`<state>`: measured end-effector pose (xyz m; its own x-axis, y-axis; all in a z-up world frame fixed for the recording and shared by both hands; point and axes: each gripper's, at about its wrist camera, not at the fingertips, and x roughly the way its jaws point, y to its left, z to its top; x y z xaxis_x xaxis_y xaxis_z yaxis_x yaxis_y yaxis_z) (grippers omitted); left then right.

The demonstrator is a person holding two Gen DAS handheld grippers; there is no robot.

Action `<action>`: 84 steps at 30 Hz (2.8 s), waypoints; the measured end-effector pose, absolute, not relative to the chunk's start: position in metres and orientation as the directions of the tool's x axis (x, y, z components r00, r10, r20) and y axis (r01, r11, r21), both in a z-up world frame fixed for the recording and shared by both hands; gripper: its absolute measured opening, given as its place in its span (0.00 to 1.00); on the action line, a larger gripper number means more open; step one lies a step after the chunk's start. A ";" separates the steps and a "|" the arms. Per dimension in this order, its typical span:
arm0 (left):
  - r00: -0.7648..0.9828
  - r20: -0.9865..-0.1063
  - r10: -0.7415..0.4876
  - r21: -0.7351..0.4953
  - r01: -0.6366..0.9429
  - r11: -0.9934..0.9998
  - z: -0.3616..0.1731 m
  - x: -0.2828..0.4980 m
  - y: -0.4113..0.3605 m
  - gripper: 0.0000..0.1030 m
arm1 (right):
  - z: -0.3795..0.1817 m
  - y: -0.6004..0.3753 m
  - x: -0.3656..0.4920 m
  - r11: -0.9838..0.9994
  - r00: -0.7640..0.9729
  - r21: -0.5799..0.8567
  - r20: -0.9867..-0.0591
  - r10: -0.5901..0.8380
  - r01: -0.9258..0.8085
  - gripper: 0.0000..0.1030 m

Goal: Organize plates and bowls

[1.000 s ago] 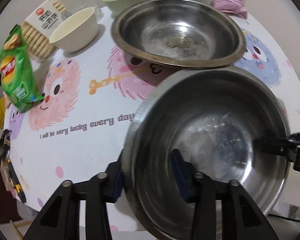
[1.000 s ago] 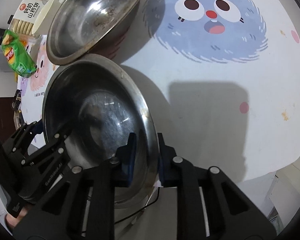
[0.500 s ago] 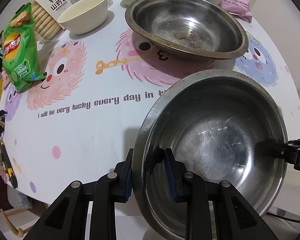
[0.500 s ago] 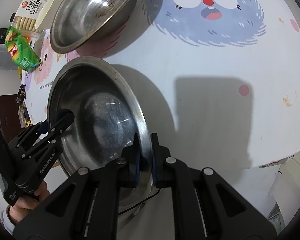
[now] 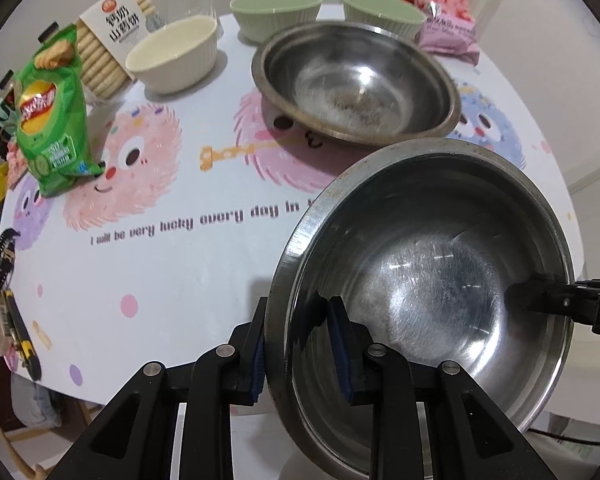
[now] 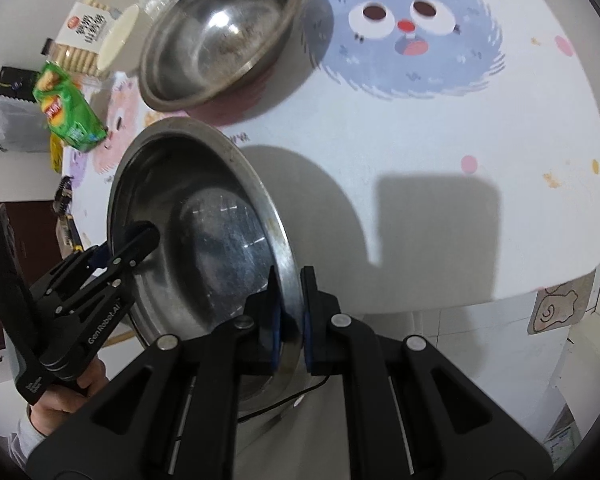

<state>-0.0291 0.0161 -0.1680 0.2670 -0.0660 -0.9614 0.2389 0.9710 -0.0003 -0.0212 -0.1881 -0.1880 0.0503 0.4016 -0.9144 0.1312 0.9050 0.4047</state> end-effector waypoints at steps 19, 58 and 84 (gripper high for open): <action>0.460 -0.883 -0.097 0.025 0.251 0.968 -0.084 0.056 0.030 0.27 | -0.091 -0.173 0.041 0.929 0.336 0.355 -0.892 0.303 0.105 0.10; 0.350 -0.936 0.025 0.080 0.143 0.987 -0.163 0.149 0.002 0.59 | -0.163 -0.189 0.167 0.958 0.165 0.282 -0.949 0.270 0.058 0.57; 0.356 -0.934 0.020 0.062 0.105 0.993 -0.135 0.122 0.004 0.80 | -0.151 -0.223 0.129 0.913 0.217 0.359 -0.923 0.317 0.193 0.76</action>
<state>0.1215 0.0040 -0.1350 0.3560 0.0205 -0.9343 0.1046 0.9926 0.0616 0.1289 -0.2233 -0.1515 0.2171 0.3174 -0.9231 0.1934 0.9129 0.3594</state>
